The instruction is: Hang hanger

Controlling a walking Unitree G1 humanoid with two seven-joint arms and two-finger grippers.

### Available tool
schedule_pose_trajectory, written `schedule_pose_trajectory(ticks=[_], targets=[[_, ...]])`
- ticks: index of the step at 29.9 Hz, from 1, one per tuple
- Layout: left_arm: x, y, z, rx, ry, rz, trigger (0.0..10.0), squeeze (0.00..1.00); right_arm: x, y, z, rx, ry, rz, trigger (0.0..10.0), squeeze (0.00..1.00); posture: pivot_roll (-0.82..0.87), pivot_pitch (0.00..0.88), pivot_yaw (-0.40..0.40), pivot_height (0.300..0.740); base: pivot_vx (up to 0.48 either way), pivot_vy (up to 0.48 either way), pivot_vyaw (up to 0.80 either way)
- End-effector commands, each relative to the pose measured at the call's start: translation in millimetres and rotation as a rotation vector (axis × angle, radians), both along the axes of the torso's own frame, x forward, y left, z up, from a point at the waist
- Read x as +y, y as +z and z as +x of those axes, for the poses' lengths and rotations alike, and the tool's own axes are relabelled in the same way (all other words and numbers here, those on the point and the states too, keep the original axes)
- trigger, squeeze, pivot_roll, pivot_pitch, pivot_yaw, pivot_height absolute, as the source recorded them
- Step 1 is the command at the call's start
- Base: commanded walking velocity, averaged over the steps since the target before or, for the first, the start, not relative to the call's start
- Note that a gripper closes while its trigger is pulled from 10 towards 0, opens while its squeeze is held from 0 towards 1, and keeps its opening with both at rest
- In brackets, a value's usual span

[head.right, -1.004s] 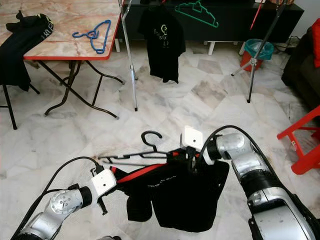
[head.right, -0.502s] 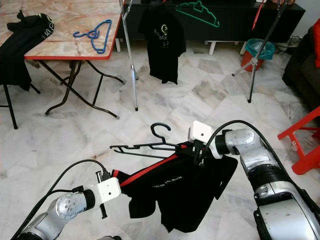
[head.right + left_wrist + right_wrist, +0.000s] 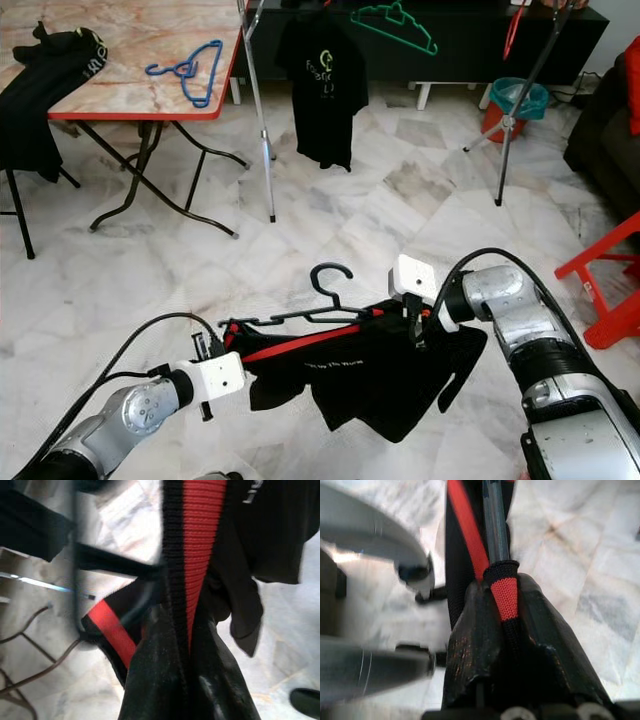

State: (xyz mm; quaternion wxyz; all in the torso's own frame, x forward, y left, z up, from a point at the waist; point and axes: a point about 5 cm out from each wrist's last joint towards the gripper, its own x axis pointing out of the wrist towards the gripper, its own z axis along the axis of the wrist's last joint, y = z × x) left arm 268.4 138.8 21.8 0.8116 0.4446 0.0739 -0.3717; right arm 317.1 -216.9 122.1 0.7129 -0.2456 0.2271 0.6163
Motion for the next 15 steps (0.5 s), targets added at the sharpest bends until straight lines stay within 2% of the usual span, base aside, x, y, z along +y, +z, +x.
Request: schedule_pose_trajectory(ticks=[1, 6, 11, 15], targets=[[51.3, -19, -9.2, 0.079, 0.135, 0.161, 10.0, 0.0, -30.4, 5, -6.5, 0.01, -0.038, -0.107, 0.0, 0.0, 0.03, 0.122, -0.045, 0.74, 0.0, 0.0, 0.0], [55.8, -17, -6.7, 0.057, 0.146, 0.169, 10.0, 0.0, -28.3, 2, -13.3, 0.066, 0.029, -0.118, 0.0, 0.0, 0.04, 0.121, -0.045, 0.74, 0.0, 0.0, 0.0], [58.1, -18, -6.4, 0.048, 0.14, 0.193, 10.0, 0.0, -40.2, -2, -18.9, 0.085, 0.05, -0.24, 0.0, 0.0, 0.03, 0.12, -0.047, 0.74, 0.0, 0.0, 0.0], [58.6, -21, -7.3, 0.049, 0.141, 0.21, 10.0, 0.0, -44.7, -2, -19.0, 0.07, 0.032, -0.274, 0.0, 0.0, 0.03, 0.12, -0.047, 0.74, 0.0, 0.0, 0.0]])
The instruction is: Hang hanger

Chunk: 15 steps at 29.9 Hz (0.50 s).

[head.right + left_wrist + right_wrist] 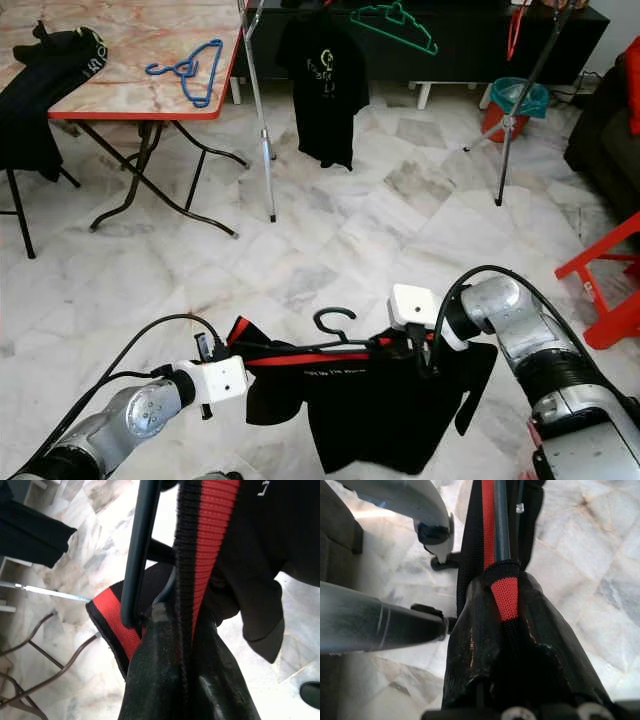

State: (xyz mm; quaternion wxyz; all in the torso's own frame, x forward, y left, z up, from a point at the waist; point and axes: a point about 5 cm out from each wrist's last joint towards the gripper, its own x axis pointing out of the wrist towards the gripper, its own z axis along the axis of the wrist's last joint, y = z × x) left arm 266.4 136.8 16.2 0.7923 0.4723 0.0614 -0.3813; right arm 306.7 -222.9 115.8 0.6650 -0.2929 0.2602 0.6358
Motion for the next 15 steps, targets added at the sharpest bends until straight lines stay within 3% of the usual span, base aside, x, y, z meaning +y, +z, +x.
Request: schedule_pose_trajectory(ticks=[1, 5, 9, 15], targets=[[60.6, -15, -5.3, 0.07, 0.19, 0.158, 10.0, 0.0, -38.7, 4, -8.6, 0.039, -0.061, -0.153, 0.0, 0.0, 0.03, 0.12, -0.047, 0.74, 0.0, 0.0, 0.0], [63.9, -18, -7.5, 0.08, 0.196, 0.176, 10.0, 0.0, -44.4, 17, -5.1, -0.031, -0.091, -0.148, 0.0, 0.0, 0.03, 0.122, -0.045, 0.74, 0.0, 0.0, 0.0], [65.3, -18, -6.9, 0.076, 0.2, 0.179, 10.0, 0.0, -46.4, 23, -5.7, -0.035, -0.096, -0.135, 0.0, 0.0, 0.02, 0.122, -0.044, 0.74, 0.0, 0.0, 0.0], [77.3, -9, 8.7, -0.012, 0.296, 0.237, 10.0, 0.0, -57.7, 20, -15.2, -0.03, -0.097, -0.207, 0.0, 0.0, 0.01, 0.124, -0.042, 0.74, 0.0, 0.0, 0.0]])
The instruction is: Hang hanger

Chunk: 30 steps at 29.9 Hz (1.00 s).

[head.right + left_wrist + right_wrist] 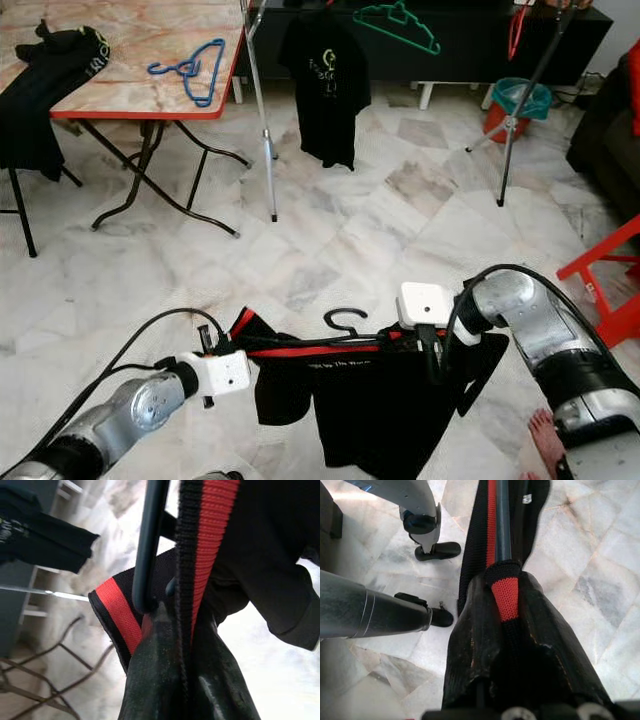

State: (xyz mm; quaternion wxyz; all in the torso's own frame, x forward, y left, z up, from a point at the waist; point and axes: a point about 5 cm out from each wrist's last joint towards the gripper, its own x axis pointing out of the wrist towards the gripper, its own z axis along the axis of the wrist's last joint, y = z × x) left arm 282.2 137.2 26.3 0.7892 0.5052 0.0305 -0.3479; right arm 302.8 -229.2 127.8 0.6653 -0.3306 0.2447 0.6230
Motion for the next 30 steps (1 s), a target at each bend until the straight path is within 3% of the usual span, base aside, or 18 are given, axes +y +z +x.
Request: schedule_pose_trajectory(ticks=[1, 8, 18, 25, 30], targets=[[77.3, -18, -6.4, 0.086, 0.295, 0.186, 10.0, 0.0, -52.2, 8, -11.2, 0.039, -0.121, -0.169, 0.0, 0.0, 0.01, 0.124, -0.042, 0.74, 0.0, 0.0, 0.0], [79.6, -16, -4.4, 0.057, 0.308, 0.194, 10.0, 0.0, -61.5, 3, -7.2, -0.013, -0.191, -0.3, 0.0, 0.0, 0.01, 0.128, -0.041, 0.74, 0.0, 0.0, 0.0], [87.0, -18, -6.4, 0.057, 0.323, 0.228, 10.0, 0.0, -63.2, 2, -7.7, -0.025, -0.196, -0.352, 0.0, 0.0, 0.02, 0.131, -0.041, 0.74, 0.0, 0.0, 0.0], [94.8, -15, -2.8, 0.034, 0.375, 0.256, 10.0, 0.0, -66.7, 14, -3.6, -0.089, -0.229, -0.321, 0.0, 0.0, 0.01, 0.134, -0.041, 0.74, 0.0, 0.0, 0.0], [102.2, -9, 2.9, -0.028, 0.446, 0.285, 10.0, 0.0, -52.7, 23, -2.8, -0.099, -0.234, -0.148, 0.0, 0.0, 0.0, 0.136, -0.039, 0.74, 0.0, 0.0, 0.0]])
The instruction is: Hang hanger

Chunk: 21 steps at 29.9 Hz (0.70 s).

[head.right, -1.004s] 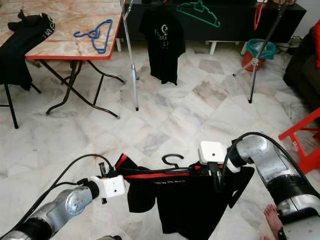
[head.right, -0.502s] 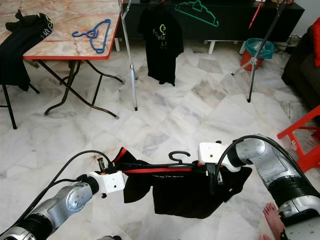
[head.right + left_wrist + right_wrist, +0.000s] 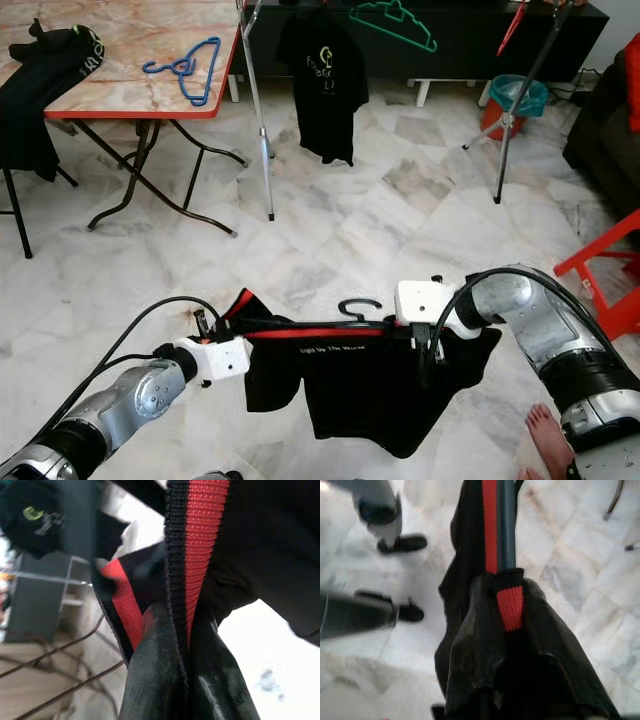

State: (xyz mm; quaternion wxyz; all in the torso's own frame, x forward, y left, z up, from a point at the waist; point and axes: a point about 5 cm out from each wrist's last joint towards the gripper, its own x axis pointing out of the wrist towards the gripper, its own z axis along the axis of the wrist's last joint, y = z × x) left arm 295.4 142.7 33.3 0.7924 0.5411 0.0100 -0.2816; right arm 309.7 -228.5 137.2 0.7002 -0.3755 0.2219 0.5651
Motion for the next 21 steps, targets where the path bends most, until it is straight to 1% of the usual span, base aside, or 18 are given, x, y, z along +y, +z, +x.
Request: schedule_pose_trajectory(ticks=[1, 4, 7, 8, 9, 10, 11, 13, 15, 16, 17, 21], targets=[[97.8, -16, -9.7, 0.088, 0.386, 0.221, 10.0, 0.0, -52.6, 15, -9.6, 0.038, -0.158, -0.093, 0.0, 0.0, 0.0, 0.136, -0.039, 0.74, 0.0, 0.0, 0.0], [101.4, -16, -9.7, 0.098, 0.398, 0.249, 10.0, 0.0, -52.9, 16, -9.1, 0.028, -0.166, -0.096, 0.0, 0.0, 0.0, 0.136, -0.039, 0.74, 0.0, 0.0, 0.0], [109.5, -20, -13.5, 0.118, 0.42, 0.287, 10.0, 0.0, -57.2, 17, -10.4, 0.033, -0.174, -0.115, 0.0, 0.0, 0.0, 0.132, -0.039, 0.74, 0.0, 0.0, 0.0], [111.5, -20, -14.8, 0.123, 0.423, 0.297, 10.0, 0.0, -59.6, 17, -11.6, 0.038, -0.177, -0.141, 0.0, 0.0, 0.0, 0.132, -0.039, 0.74, 0.0, 0.0, 0.0], [111.5, -20, -14.8, 0.123, 0.423, 0.297, 10.0, 0.0, -59.6, 17, -11.6, 0.038, -0.177, -0.141, 0.0, 0.0, 0.0, 0.132, -0.039, 0.74, 0.0, 0.0, 0.0], [113.4, -21, -16.1, 0.125, 0.428, 0.299, 10.0, 0.0, -62.1, 16, -13.6, 0.04, -0.176, -0.175, 0.0, 0.0, 0.0, 0.132, -0.04, 0.74, 0.0, 0.0, 0.0], [114.8, -21, -16.9, 0.127, 0.431, 0.301, 10.0, 0.0, -63.4, 15, -14.5, 0.044, -0.18, -0.187, 0.0, 0.0, 0.0, 0.132, -0.04, 0.74, 0.0, 0.0, 0.0], [116.3, -21, -17.6, 0.127, 0.435, 0.303, 10.0, 0.0, -64.6, 14, -15.7, 0.05, -0.187, -0.195, 0.0, 0.0, 0.0, 0.132, -0.04, 0.74, 0.0, 0.0, 0.0], [117.9, -21, -18.0, 0.127, 0.443, 0.307, 10.0, 0.0, -66.8, 11, -19.6, 0.073, -0.175, -0.229, 0.0, 0.0, 0.0, 0.132, -0.04, 0.74, 0.0, 0.0, 0.0], [119.9, -21, -18.7, 0.128, 0.449, 0.311, 10.0, 0.0, -72.8, 6, -24.5, 0.094, -0.169, -0.314, 0.0, 0.0, 0.0, 0.133, -0.042, 0.74, 0.0, 0.0, 0.0], [120.6, -21, -19.0, 0.129, 0.452, 0.311, 10.0, 0.0, -76.8, 3, -27.0, 0.104, -0.169, -0.363, 0.0, 0.0, 0.0, 0.134, -0.042, 0.74, 0.0, 0.0, 0.0], [119.7, -21, -18.1, 0.126, 0.451, 0.311, 10.0, 0.0, -77.6, -2, -30.5, 0.131, -0.164, -0.382, 0.0, 0.0, 0.0, 0.135, -0.041, 0.74, 0.0, 0.0, 0.0]])
